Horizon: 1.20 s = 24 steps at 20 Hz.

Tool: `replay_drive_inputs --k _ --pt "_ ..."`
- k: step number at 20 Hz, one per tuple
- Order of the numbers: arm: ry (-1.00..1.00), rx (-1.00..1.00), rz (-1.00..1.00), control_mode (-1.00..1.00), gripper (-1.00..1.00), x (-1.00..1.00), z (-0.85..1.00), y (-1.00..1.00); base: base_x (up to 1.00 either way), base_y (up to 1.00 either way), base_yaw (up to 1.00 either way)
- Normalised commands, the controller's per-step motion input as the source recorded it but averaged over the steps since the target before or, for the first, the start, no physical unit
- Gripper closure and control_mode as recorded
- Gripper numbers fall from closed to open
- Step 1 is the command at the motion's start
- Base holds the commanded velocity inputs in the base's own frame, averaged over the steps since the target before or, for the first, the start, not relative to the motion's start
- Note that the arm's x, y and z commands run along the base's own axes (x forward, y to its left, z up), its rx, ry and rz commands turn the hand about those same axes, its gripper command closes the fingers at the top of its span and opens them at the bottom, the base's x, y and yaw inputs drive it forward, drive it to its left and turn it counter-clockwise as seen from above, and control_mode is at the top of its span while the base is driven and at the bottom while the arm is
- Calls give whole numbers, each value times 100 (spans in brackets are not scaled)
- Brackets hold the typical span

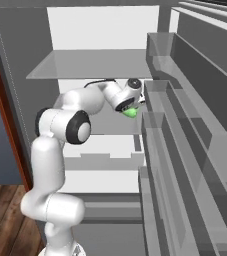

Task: Place one corn and one fish in each tupperware on the nearby counter, to pack two identical lunches.

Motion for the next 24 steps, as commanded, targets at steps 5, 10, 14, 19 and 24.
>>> replay_drive_inputs --k 5,10,14,19,24 --pt "10 -5 15 -100 -100 3 -81 13 0 0 0" --pt "2 -17 19 -100 -100 0 -85 50 0 0 0" --pt "2 -29 13 -100 100 0 -100 83 0 0 0" --pt "2 -19 2 -100 100 -60 -75 30 0 0 0" --pt "4 -8 0 -100 100 -100 -41 14 0 0 0"
